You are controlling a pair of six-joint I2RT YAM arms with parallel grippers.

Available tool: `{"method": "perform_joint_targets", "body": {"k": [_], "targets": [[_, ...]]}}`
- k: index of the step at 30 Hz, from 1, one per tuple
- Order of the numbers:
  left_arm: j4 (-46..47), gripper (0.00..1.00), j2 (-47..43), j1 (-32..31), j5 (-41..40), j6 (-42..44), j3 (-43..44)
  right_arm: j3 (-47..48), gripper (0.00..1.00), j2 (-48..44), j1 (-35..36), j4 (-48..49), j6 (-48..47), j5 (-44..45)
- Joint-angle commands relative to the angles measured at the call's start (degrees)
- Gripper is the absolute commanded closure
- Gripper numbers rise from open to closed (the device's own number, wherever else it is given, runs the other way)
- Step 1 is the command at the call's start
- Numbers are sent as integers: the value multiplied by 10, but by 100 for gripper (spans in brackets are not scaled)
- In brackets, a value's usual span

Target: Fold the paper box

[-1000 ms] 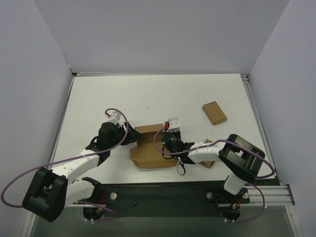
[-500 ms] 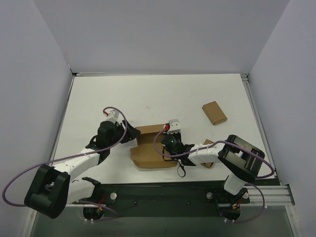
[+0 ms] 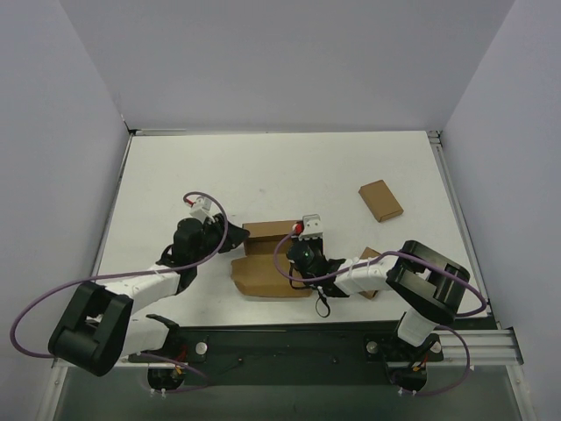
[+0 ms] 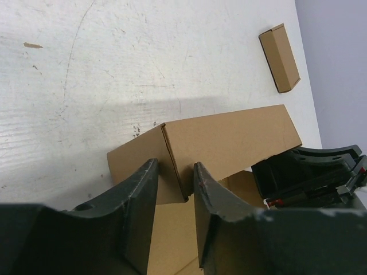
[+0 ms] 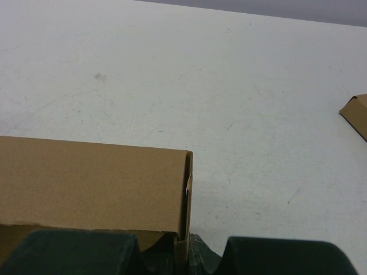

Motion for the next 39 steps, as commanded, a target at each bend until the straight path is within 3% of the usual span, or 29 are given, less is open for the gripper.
{"method": "perform_joint_targets", "body": {"k": [1, 2, 6, 13, 19, 21, 23, 24, 27, 33, 39], "targets": [[55, 63, 19, 4, 6, 7, -30, -8, 93, 7, 4, -28, 27, 37], [72, 70, 25, 4, 13, 6, -37, 4, 98, 9, 4, -59, 60, 53], [112, 76, 43, 4, 25, -1, -51, 20, 100, 13, 3, -106, 105, 84], [142, 79, 63, 3, 34, -12, -59, 62, 100, 32, 4, -228, 204, 141], [143, 79, 72, 2, 33, -12, -56, 63, 99, 31, 3, -237, 207, 133], [137, 79, 74, 2, 29, -10, -51, 47, 89, 12, 7, -207, 185, 118], [123, 79, 73, 2, 24, -5, -43, 30, 71, -14, 13, -180, 146, 109], [117, 79, 72, 3, 24, -1, -41, 17, 56, -24, 22, -176, 138, 107], [103, 79, 68, 3, 21, 4, -32, -1, 38, -56, 46, -174, 111, 99], [75, 79, 58, 3, 17, 15, -20, -23, 18, -111, 95, -224, 116, 104], [36, 79, 51, 2, 10, 39, 2, -31, 15, -218, 149, -283, 102, 95]]}}
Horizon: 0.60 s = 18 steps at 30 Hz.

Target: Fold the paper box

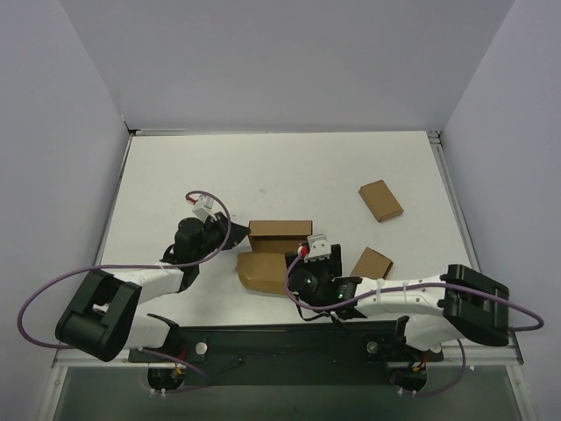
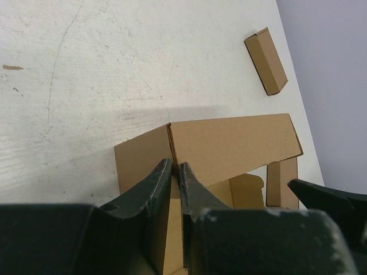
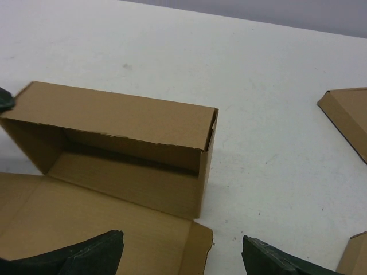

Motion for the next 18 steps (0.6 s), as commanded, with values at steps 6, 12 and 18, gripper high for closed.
{"method": "perform_joint_targets", "body": {"k": [6, 12, 18], "targets": [[-101, 79, 1, -2, -13, 59, 31, -25, 21, -213, -13, -80, -19, -88], [-116, 79, -8, -7, -19, 67, 36, 21, 28, -239, -212, -129, 59, -339], [-130, 79, -10, -12, -23, 73, 41, 32, 34, -205, -316, -76, 119, -506]]}}
